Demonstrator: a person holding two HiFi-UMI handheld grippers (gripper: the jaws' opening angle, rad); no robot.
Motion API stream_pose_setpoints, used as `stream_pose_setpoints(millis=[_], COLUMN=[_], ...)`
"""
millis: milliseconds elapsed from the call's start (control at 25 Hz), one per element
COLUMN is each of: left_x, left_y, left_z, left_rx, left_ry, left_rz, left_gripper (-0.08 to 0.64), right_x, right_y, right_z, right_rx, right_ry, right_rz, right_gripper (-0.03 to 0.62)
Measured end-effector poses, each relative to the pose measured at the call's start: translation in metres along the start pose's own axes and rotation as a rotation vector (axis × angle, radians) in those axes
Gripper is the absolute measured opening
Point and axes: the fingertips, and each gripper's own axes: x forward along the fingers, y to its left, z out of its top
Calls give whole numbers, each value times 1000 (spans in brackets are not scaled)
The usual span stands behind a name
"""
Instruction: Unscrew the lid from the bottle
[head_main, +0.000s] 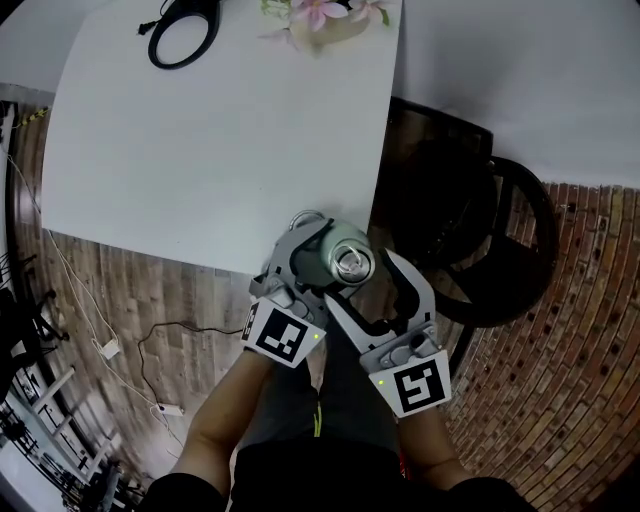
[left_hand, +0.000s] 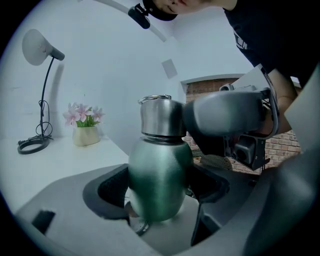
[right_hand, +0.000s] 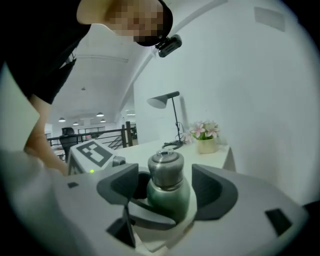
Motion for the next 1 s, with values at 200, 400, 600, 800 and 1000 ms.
stream_pose_setpoints(millis=[200,400,600,800,1000], left_x=[0,0,0,0,-1], left_y=[2,1,1,0,0], left_z=[3,-1,0,0,1], left_rx=[10,0,-3,-1,2], left_ry=[-9,1,0,1,1], left_rz=[1,1,2,5,-2], left_gripper=[373,373,373,373,373], right_x=[21,24,24,22,19], right_y=[-9,-10,-4,7,19], right_z=[8,4,3,-1,-1], right_rx=[-28,-47,-99,-207,-352], right_ry=[-28,-15,10,62,137], right_rz=[-123,-162,-91,223,641], right_gripper=[310,310,268,270,270])
